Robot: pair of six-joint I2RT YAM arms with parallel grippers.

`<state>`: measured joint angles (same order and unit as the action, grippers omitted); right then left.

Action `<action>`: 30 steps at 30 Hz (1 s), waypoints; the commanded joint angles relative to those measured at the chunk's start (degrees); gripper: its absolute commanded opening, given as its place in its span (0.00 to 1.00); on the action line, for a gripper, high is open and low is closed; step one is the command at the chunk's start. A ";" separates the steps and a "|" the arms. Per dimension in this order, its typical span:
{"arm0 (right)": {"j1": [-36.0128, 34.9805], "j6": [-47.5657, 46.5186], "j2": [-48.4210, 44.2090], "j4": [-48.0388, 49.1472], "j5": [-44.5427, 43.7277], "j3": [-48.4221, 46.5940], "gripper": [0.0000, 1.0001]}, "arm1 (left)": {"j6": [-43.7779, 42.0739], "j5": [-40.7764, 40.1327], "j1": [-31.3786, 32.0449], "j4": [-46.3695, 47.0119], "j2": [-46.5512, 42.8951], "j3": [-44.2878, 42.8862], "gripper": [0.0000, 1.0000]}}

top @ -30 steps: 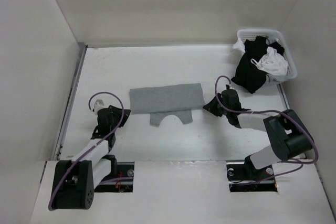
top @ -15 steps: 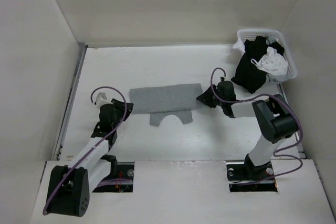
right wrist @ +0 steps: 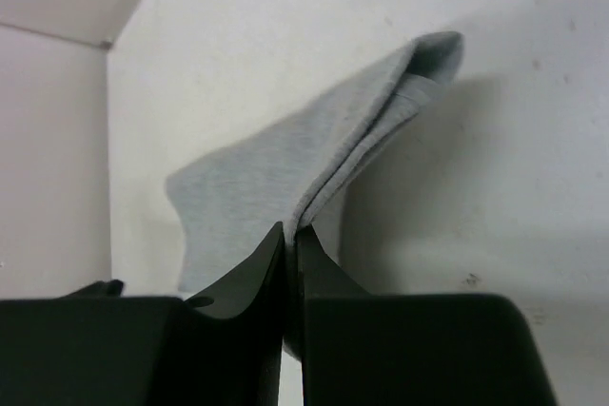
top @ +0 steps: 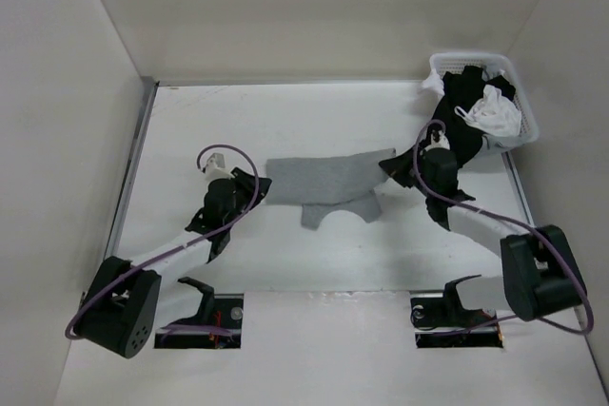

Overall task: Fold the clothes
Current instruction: Fold the tank top

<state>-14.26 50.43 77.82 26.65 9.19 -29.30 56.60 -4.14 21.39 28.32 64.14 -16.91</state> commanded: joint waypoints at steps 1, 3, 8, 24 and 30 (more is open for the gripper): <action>-1.59 -7.87 -5.56 -9.48 -5.13 -5.57 0.04 | 1.23 -1.40 2.03 6.57 1.95 -2.34 0.25; -4.66 -10.96 -6.28 -15.03 -7.51 -9.71 0.04 | 1.58 -1.22 2.47 7.10 2.48 -2.60 0.25; -18.27 -19.39 0.20 -27.95 -14.36 -24.72 0.05 | 1.76 -0.69 1.25 7.28 0.64 -2.26 0.27; -37.99 -16.69 28.10 -39.59 -18.51 -55.45 0.45 | 2.82 5.37 -10.00 4.12 -8.33 2.32 0.31; -33.17 -15.37 17.46 -33.25 -18.25 -40.94 0.28 | 2.29 5.46 -7.03 5.60 -1.67 -1.72 0.32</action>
<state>-51.33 33.32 100.47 -11.57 -8.38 -73.91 58.94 -0.27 12.56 31.20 59.33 -15.35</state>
